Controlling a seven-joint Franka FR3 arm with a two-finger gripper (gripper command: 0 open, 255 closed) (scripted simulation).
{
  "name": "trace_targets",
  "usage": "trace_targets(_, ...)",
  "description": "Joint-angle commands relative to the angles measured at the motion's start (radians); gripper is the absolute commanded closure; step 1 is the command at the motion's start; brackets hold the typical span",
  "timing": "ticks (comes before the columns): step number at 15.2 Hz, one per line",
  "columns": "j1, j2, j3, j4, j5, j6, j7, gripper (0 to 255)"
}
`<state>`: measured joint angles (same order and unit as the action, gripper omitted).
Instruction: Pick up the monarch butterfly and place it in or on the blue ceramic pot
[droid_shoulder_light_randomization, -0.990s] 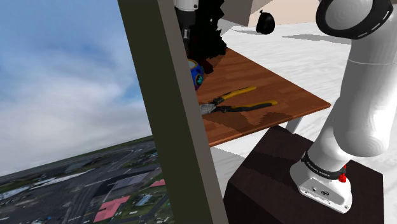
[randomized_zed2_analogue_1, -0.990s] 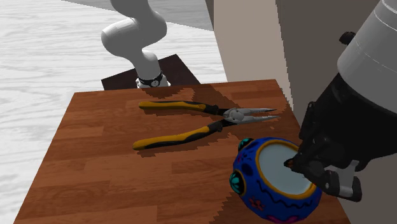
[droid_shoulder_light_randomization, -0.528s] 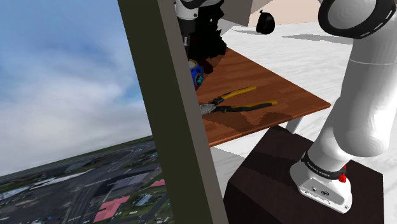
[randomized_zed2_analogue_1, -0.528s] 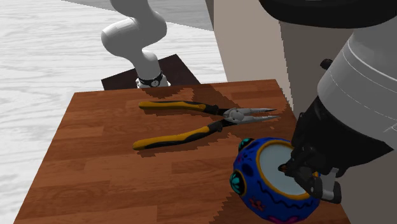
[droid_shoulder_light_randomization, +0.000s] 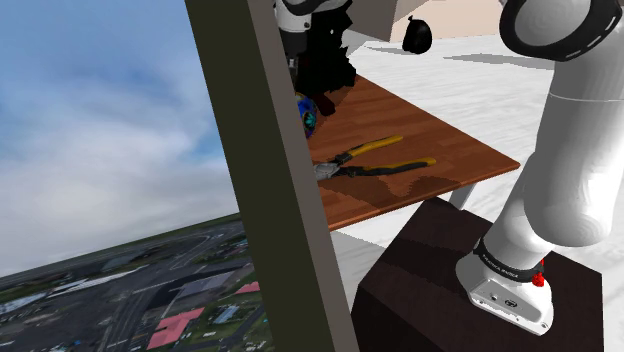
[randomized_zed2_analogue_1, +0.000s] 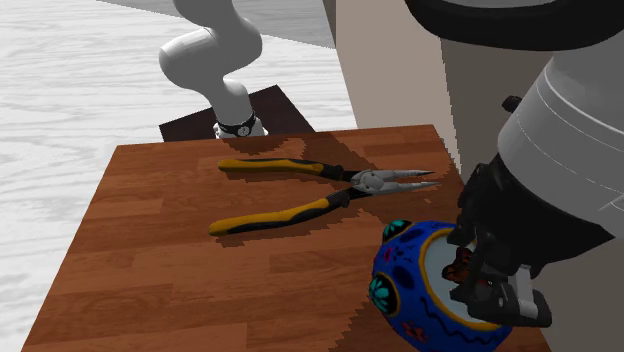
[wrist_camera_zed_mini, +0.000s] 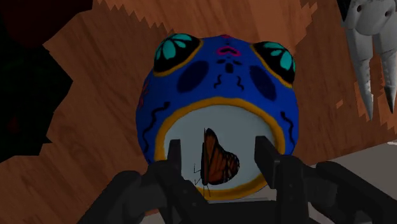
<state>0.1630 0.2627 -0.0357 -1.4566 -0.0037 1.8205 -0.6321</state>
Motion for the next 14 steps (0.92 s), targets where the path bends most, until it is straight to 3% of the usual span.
trace_targets(1,0.000,0.003,0.000,0.002,0.000,-0.002,0.000,0)
trace_targets(4,-0.001,-0.001,0.000,-0.007,0.000,0.002,-0.001,0)
trace_targets(8,-0.001,0.004,0.000,0.128,0.000,-0.128,-0.001,0)
trace_targets(14,-0.001,0.004,0.000,0.128,0.000,-0.128,-0.001,0)
